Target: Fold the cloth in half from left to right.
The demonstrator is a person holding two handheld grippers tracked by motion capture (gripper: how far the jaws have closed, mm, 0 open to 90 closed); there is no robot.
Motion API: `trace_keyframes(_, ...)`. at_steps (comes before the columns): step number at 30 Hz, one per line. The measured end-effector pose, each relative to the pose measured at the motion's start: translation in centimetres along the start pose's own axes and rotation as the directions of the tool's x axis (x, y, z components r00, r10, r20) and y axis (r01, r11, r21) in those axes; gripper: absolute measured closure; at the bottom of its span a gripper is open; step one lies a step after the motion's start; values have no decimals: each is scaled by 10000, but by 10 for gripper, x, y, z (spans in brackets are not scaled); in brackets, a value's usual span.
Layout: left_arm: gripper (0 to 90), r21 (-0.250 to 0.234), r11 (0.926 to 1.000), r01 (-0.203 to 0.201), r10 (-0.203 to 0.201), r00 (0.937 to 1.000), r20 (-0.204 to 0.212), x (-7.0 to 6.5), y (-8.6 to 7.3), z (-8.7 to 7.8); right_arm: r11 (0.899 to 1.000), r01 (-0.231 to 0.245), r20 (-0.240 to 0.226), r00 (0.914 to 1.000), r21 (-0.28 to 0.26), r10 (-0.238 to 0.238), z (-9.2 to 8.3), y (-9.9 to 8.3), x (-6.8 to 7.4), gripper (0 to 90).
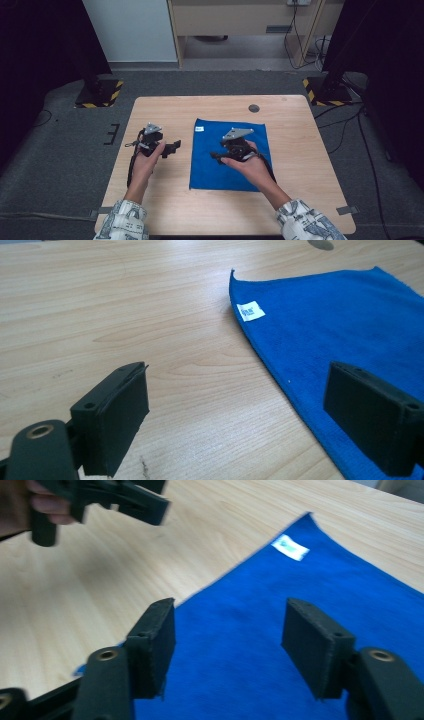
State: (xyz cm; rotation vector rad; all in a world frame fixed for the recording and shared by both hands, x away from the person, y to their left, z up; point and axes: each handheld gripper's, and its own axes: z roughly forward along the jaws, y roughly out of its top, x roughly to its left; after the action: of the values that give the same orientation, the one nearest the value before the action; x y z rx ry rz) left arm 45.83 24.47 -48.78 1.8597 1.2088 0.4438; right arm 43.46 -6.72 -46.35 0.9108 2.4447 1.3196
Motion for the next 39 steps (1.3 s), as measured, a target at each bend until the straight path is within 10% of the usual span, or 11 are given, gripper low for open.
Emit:
trace_keyframes(9, 102, 306, 9984, -478, 481, 9988, -106, -4, -5, 1, 9986, 507, -716, 9962, 163, -494, 11, -7, 29, 579)
trace_keyframes(25, 103, 403, 9991, -129, 145, 9992, -380, 5, -14, -4, 9894, 1248, -1523, 9819, 749, -1123, 43, -29, 70, 816)
trace_keyframes(39, 105, 408, 9991, -70, 87, 9991, -410, 7, -16, -4, 9773, 1581, -1071, 9838, 1409, -1437, 67, -43, 94, 476)
